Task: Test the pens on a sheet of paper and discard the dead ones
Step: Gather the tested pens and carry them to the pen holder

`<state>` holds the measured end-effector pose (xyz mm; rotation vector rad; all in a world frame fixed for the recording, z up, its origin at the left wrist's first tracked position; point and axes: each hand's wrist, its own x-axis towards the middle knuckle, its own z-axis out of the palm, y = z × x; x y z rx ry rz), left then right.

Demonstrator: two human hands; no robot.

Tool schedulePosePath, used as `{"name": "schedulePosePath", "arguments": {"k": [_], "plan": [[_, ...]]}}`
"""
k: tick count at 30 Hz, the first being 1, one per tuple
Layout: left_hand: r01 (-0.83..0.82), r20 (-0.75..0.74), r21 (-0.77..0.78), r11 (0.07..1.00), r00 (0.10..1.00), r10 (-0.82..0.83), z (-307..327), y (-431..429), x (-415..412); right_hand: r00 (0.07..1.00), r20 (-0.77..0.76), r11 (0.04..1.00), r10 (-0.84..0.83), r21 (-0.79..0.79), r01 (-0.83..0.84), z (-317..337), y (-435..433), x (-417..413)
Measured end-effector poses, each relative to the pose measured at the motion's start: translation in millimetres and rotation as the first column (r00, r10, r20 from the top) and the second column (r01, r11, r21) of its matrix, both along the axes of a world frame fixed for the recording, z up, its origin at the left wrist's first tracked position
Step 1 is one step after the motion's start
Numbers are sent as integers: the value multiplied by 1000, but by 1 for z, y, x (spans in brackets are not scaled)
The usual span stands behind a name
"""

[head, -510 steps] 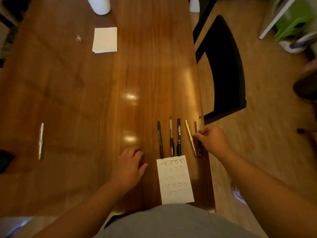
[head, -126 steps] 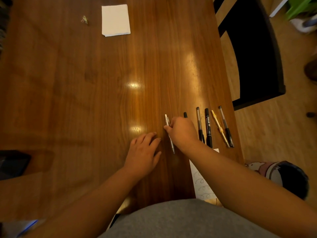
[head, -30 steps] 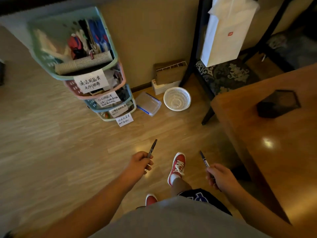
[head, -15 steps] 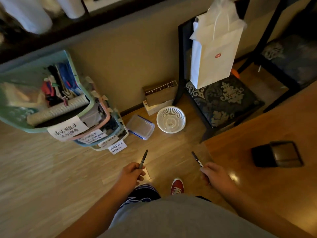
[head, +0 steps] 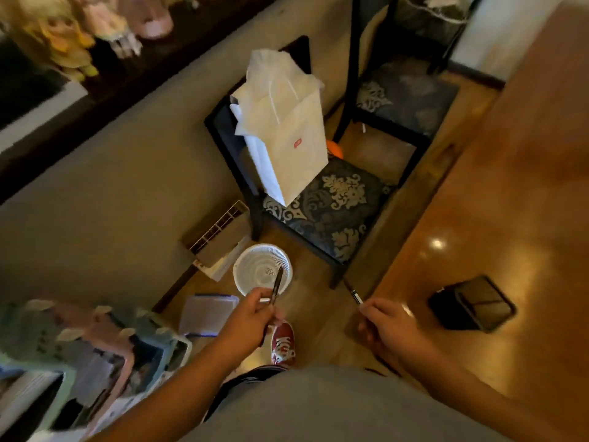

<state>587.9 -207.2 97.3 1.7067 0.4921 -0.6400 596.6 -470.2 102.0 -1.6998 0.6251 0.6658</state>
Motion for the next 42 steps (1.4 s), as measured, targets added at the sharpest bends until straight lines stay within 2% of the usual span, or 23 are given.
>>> {"name": "schedulePosePath", "arguments": {"k": [1,2,3,4,6,9,14,17,21,24,29,34,38,42], "plan": [[7,15,-31,999,1000,-6,4,-2,9,1000,8,999,8,47,-8,7,1,-1],[-5,22,-71,997,1000,6,6,-1,13,997,13,997,73,26,-73,12,5,-1],[253,14,-168,953,967,-255,9,-43,63,984,55,985,-170,-14,171,18,-23,-14],[429,12,-183,885,901,-434,13,-74,96,938,68,939,-339,-38,342,25,-34,-22],[463,53,-170,870,886,-461,20,-80,109,924,136,934,-357,25,357,37,-25,-20],[494,119,-225,840,870,-479,35,-114,119,890,157,903,-429,97,418,51,-33,-17],[686,233,-180,705,726,-647,61,-196,122,809,324,860,-490,29,510,81,-66,-36],[750,362,-42,661,628,-689,69,-235,118,731,445,816,-518,-1,578,97,-91,-42],[767,502,64,638,528,-685,78,-281,117,658,552,759,-512,-67,647,107,-133,-41],[757,536,108,645,502,-679,77,-304,118,673,573,765,-466,-120,632,108,-158,-34],[731,489,178,659,516,-704,64,-326,115,765,566,799,-309,-282,531,88,-188,-17],[675,480,303,672,501,-720,51,-327,110,826,528,867,-199,-298,399,62,-198,-10],[638,487,390,664,469,-736,45,-327,107,854,507,880,-115,-347,324,50,-205,-6],[608,463,441,660,476,-748,42,-328,107,874,477,897,-90,-343,279,45,-214,-3]]}}
